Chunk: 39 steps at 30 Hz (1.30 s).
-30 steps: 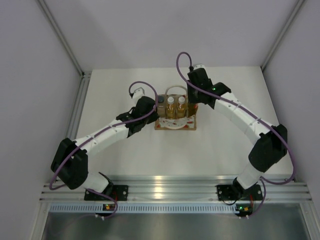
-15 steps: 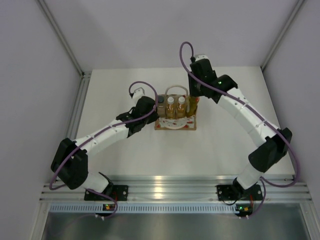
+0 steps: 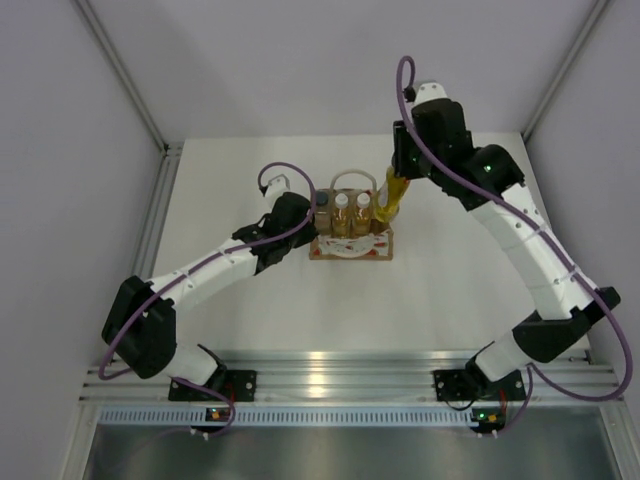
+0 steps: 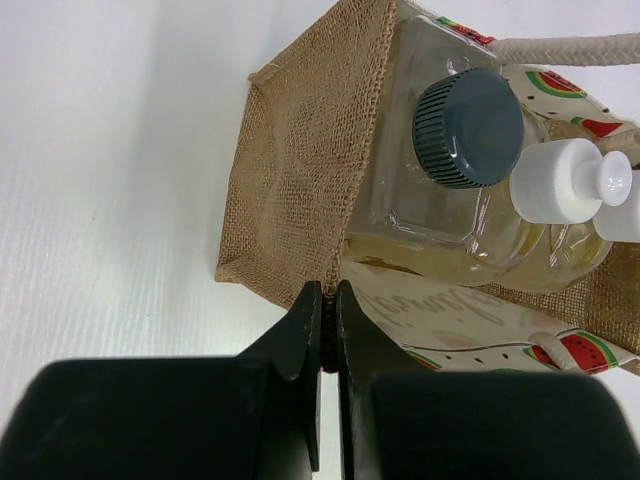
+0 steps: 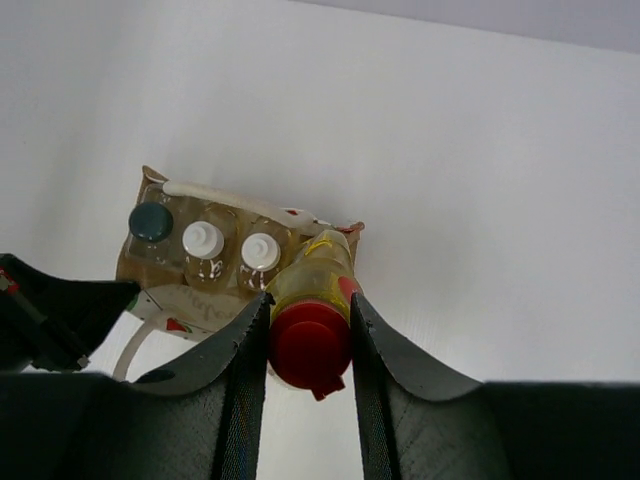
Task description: Take the personal care products out of the canvas bag
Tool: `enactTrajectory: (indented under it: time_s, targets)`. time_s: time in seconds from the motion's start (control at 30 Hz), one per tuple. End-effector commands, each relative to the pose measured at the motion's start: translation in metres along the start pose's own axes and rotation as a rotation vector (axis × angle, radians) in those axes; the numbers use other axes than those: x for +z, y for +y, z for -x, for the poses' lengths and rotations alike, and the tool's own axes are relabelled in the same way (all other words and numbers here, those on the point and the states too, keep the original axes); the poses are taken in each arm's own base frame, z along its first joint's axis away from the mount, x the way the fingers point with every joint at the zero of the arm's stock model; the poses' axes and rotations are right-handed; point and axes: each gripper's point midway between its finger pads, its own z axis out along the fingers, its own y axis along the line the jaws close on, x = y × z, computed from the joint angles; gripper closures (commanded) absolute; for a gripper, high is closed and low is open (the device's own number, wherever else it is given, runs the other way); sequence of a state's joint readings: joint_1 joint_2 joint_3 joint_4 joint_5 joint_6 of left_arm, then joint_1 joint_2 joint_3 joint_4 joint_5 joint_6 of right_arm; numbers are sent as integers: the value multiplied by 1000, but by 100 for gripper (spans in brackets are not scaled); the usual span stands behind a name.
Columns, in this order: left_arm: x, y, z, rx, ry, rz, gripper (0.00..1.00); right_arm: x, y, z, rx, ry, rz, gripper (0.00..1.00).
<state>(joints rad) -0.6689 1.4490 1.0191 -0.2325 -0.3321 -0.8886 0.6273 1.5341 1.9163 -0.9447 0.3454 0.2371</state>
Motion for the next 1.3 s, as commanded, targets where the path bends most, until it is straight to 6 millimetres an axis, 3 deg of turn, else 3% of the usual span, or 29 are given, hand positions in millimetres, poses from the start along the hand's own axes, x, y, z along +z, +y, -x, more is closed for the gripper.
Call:
enactTrajectory:
  time_s: [0.0,0.2,0.33,0.37,0.4,0.47,0.5,0.57,0.6,0.67,0.7,0.77,0.9,1.0,1.27]
  targets:
    - [-3,-9,-1,8,14,-22,100,-67,-11,65,56,-241,23,100]
    - [-8,-10,2,5,5,-33,100,-81,-37,64,59,-257,-44,100]
    - [-10,-9,0,5,13,-41,100,-71,-49,35,40,-206,-87,100]
    - [-11,-10,1,4,11,-43,100,-76,-53,32,41,-219,-91,100]
    - [-11,-10,1,5,13,-45,100,-64,-55,13,21,-181,-103,100]
    - [-13,-11,0,3,19,-53,100,-67,-61,11,33,-224,-102,100]
    - [-12,-12,0,3,22,-54,100,-51,-70,-11,27,-178,-124,100]
    - [-14,-14,-1,6,27,-66,100,-48,-71,-15,53,-211,-68,100]
    - [-14,-15,-1,9,30,-68,100,-33,-80,-38,59,-168,-82,100]
    - [-14,-16,-1,15,31,-71,100,-28,-83,-41,77,-202,-59,100]
    - [-14,-15,-2,20,35,-71,100,-17,-90,-60,74,-171,-74,100]
    - [-14,-17,-2,23,37,-75,100,-12,-95,-66,72,-190,-85,100]
    - [-14,-19,-2,23,40,-84,100,8,-108,-104,77,-121,-117,100]
    - [-15,-21,-1,28,43,-92,100,17,-109,-116,84,-108,-113,100]
    - [-13,-22,-2,31,47,-92,100,23,-107,-121,118,-138,-104,100]
